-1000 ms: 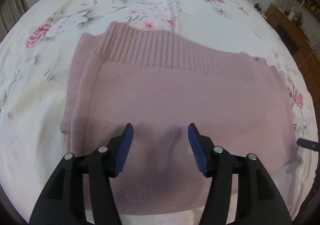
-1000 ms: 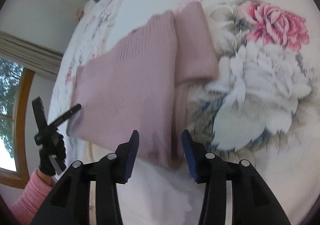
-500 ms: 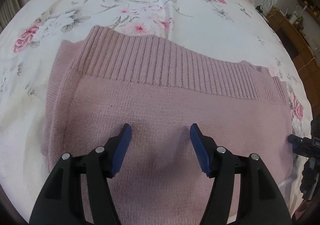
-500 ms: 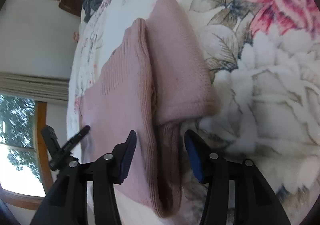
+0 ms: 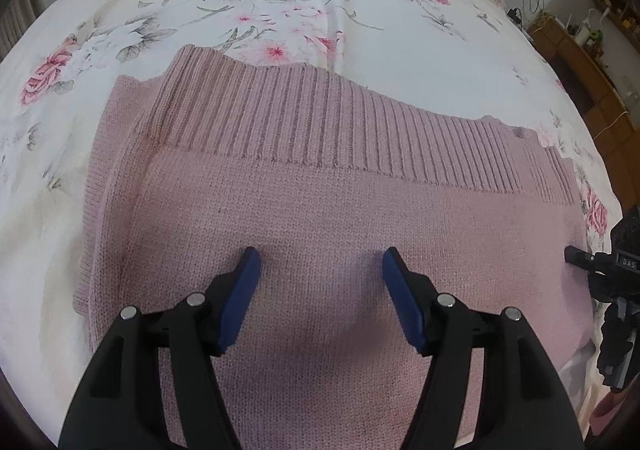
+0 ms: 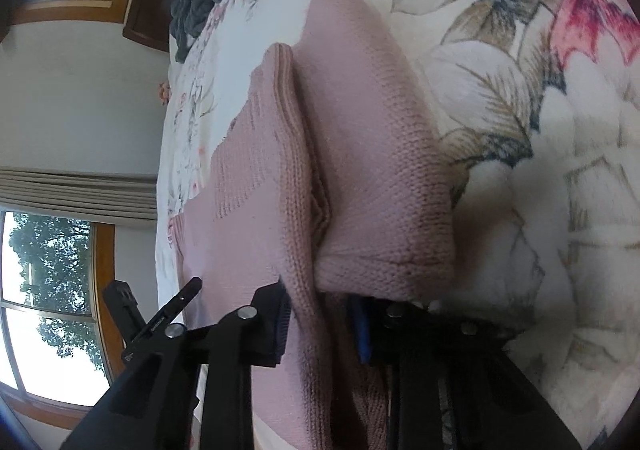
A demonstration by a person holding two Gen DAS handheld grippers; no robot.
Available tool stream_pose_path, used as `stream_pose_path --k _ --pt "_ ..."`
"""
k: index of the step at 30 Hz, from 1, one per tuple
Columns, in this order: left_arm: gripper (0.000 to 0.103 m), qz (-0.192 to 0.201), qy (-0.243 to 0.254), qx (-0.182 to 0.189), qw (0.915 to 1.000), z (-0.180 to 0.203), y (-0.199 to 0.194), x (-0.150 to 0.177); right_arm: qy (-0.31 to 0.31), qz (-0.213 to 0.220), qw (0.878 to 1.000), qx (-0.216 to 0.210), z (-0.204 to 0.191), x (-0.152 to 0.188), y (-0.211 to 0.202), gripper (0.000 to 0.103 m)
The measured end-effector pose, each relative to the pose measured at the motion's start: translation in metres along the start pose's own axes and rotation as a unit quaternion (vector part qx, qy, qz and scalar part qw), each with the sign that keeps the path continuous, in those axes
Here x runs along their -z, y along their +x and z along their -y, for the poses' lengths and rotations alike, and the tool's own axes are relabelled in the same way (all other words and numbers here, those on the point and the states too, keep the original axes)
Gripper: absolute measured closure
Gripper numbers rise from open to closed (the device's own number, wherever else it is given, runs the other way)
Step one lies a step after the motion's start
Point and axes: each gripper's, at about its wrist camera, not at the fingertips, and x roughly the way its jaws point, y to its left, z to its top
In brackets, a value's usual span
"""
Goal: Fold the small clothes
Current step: 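Fold the held side edge across the sweater with the right gripper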
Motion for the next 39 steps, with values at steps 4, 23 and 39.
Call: stream_pose_path --k 4,23,39 --pt "0.039 0.000 0.002 0.000 1.0000 0.000 0.002 0.000 -0.002 0.000 1.000 0.008 0.000 0.002 0.000 0.077" --pt "0.040 0.037 -0.049 0.057 0.9965 -0.036 -0.069 0.005 -0.214 -0.001 0.965 0.150 -0.195 0.017 0.034 0.082" --pt "0.040 0.032 -0.099 0.100 0.9895 -0.063 -0.071 0.003 -0.219 -0.104 0.957 0.158 -0.225 0.041 0.134 0.058"
